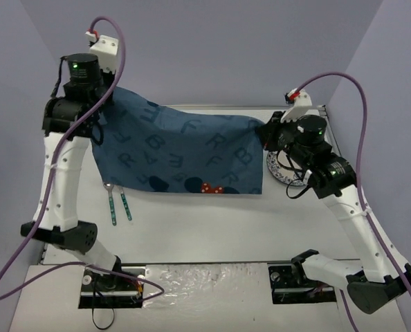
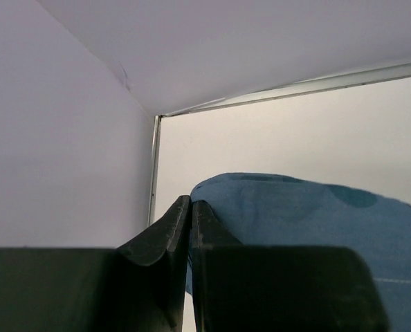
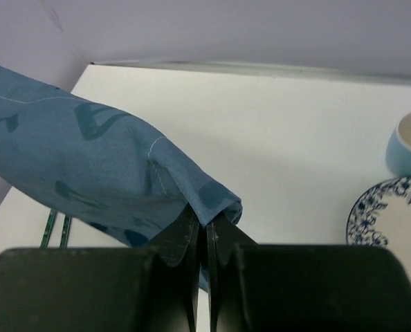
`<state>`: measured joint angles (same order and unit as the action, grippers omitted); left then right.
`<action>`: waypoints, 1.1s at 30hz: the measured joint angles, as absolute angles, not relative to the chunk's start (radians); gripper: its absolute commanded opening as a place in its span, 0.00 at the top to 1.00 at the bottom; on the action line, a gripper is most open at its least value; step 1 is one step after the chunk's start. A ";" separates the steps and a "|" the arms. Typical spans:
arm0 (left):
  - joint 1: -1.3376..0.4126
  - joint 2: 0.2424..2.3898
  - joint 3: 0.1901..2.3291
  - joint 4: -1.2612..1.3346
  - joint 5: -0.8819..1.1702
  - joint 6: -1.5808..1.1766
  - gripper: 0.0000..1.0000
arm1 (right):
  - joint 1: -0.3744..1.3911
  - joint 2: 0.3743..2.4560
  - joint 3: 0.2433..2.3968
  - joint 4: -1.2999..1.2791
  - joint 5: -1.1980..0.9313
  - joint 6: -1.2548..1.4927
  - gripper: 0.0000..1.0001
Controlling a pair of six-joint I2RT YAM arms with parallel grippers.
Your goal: Set the dinner table for one person
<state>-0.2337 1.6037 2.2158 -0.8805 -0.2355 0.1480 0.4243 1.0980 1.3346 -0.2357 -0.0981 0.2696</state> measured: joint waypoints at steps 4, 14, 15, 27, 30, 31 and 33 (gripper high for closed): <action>-0.229 1.810 2.227 -0.769 -0.244 0.179 1.00 | 0.424 1.146 1.170 -0.250 -0.056 0.359 1.00; -0.237 2.381 2.250 -0.640 -0.203 0.190 1.00 | 0.429 1.226 0.884 -0.205 0.000 0.535 1.00; -0.241 2.406 2.264 -0.630 -0.199 0.186 1.00 | 0.432 1.226 0.860 -0.194 0.001 0.546 1.00; -0.274 2.490 2.445 -0.455 -0.170 0.127 0.35 | 0.453 1.278 0.766 -0.177 0.062 0.655 0.57; -0.264 2.495 2.446 -0.444 -0.180 0.092 0.03 | 0.453 1.291 0.780 -0.219 0.089 0.634 0.41; -0.259 2.494 2.446 -0.444 -0.185 0.080 0.03 | 0.453 1.300 0.797 -0.232 0.097 0.621 0.37; -0.253 2.489 2.445 -0.450 -0.198 0.051 0.03 | 0.453 1.319 0.837 -0.253 0.111 0.592 0.35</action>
